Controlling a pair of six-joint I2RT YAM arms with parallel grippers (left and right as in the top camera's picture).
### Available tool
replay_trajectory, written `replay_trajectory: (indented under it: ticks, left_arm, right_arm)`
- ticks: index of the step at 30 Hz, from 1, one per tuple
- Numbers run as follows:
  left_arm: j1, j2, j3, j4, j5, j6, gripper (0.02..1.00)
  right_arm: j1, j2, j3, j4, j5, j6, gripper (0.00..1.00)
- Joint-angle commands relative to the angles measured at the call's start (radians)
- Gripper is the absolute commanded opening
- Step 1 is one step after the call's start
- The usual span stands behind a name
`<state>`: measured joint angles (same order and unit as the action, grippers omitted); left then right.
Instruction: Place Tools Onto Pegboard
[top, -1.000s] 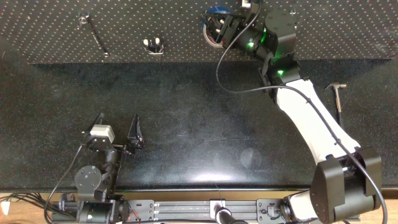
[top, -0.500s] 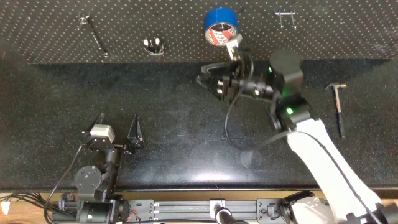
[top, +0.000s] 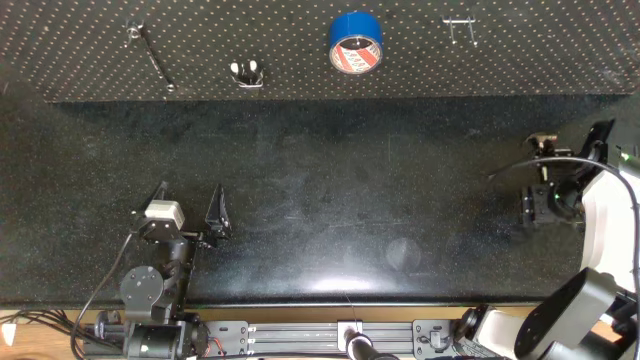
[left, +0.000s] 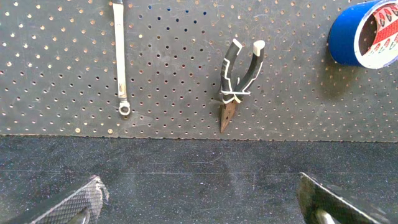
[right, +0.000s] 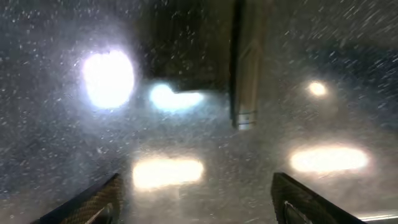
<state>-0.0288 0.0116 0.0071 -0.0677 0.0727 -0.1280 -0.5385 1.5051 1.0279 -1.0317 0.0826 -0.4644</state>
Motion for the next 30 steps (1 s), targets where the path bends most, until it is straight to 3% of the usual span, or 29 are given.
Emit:
replay_trajectory:
  ticks: [1,6,16,17,18,19,24,27,28,30]
  left_arm:
    - [0.001,-0.008,-0.002,-0.005,0.01,0.002,0.993]
    - [0.001,-0.008,-0.002,-0.005,0.01,0.002,0.996]
    - [0.001,-0.008,-0.002,-0.005,0.01,0.002,0.993]
    - [0.001,-0.008,-0.002,-0.005,0.01,0.002,0.993]
    - [0.001,-0.008,-0.002,-0.005,0.01,0.002,0.993]
    - [0.001,-0.008,-0.002,-0.005,0.01,0.002,0.993]
    - [0.001,-0.008,-0.002,-0.005,0.01,0.002,0.993]
    - [0.001,-0.008,-0.002,-0.005,0.01,0.002,0.996]
    - [0.001,-0.008,-0.002,-0.005,0.01,0.002,0.993]
    - [0.001,-0.008,-0.002,-0.005,0.01,0.002,0.993]
  right_arm:
    - [-0.037,0.119,0.085,0.003,0.034,-0.129,0.783]
    - [-0.087,0.315,0.229,0.048,-0.136,-0.204,0.783]
    - [-0.087,0.435,0.229,0.073,-0.143,-0.172,0.783]
    - [-0.087,0.435,0.229,0.07,-0.143,-0.172,0.715]
    - [-0.087,0.435,0.229,0.069,-0.143,-0.167,0.334]
    - [-0.087,0.435,0.229,0.068,-0.143,-0.157,0.088]
    - [-0.084,0.433,0.229,0.068,-0.145,-0.116,0.075]
    - [-0.073,0.323,0.175,0.122,-0.352,-0.105,0.077]
    - [-0.061,0.165,0.105,0.209,-0.387,-0.019,0.077]
    - [-0.014,-0.146,-0.047,0.327,-0.388,0.048,0.075]
